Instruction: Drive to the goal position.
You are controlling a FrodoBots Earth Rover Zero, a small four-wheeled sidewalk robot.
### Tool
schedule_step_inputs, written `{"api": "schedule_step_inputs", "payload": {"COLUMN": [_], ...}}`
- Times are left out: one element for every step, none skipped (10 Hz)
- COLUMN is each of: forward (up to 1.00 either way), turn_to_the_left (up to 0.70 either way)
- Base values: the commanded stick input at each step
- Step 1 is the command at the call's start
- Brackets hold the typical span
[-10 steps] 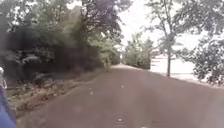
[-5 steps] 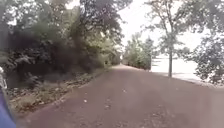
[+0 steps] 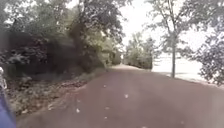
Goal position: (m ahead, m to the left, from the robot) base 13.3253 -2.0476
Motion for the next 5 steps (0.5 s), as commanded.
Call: {"api": "schedule_step_inputs", "payload": {"forward": [0.70,0.70,0.70,0.70,0.70], "turn_to_the_left": [-0.01,-0.01,-0.01,-0.01,-0.01]}}
